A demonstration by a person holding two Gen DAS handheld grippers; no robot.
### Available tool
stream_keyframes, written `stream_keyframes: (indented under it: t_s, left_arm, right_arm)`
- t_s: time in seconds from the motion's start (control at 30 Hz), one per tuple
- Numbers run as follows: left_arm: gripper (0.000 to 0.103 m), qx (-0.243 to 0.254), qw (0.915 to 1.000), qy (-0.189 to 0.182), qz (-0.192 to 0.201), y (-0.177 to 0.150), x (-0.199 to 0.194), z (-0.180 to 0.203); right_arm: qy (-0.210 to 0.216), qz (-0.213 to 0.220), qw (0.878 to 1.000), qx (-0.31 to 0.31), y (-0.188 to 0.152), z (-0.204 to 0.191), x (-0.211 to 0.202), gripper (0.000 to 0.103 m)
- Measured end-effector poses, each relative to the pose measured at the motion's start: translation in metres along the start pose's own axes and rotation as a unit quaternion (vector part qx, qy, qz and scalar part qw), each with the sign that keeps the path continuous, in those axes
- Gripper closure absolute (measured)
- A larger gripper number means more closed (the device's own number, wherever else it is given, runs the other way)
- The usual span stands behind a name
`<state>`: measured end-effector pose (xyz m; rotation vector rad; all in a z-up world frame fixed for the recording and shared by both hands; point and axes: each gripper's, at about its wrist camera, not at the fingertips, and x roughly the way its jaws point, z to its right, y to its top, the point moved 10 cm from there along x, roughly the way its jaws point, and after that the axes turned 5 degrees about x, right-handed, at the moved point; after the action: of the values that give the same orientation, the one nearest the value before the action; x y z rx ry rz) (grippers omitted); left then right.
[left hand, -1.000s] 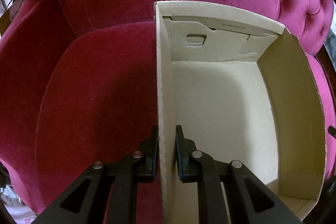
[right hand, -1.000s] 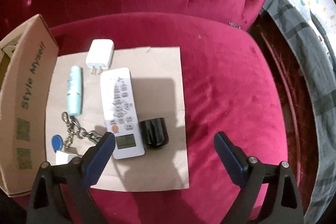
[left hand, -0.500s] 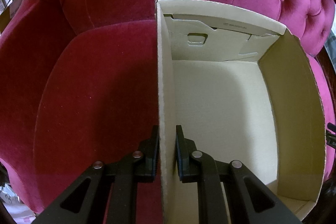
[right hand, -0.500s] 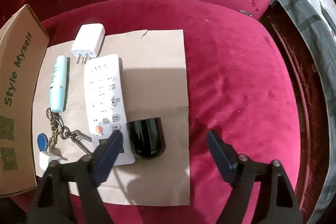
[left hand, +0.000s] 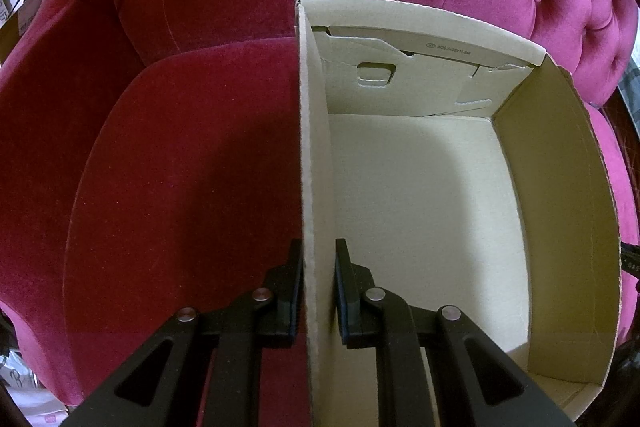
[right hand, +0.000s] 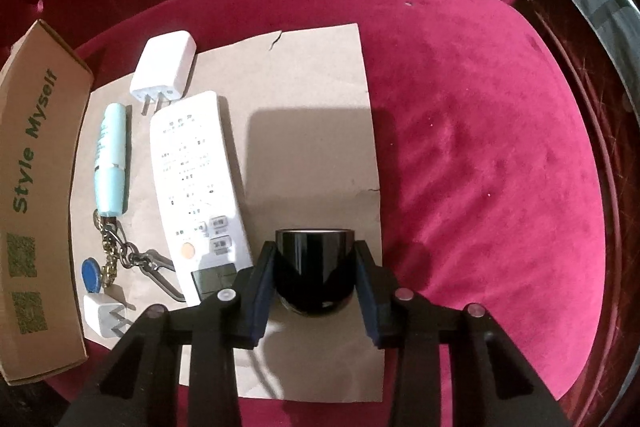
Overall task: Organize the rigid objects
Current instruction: 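Grasp the black round cap with the right gripper, then carry the black cap with the right gripper over into the box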
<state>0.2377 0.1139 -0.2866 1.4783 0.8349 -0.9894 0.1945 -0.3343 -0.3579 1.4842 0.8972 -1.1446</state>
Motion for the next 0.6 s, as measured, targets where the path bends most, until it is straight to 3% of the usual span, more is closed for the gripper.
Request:
stream_keyframes:
  t_s: [0.6]
  left_arm:
    - [0.088, -0.004, 1.0000, -0.004, 0.001, 0.000, 0.001, 0.000]
  right_arm:
    - [-0.007, 0.032, 0.999, -0.003, 0.000, -0.021, -0.053, 0.063]
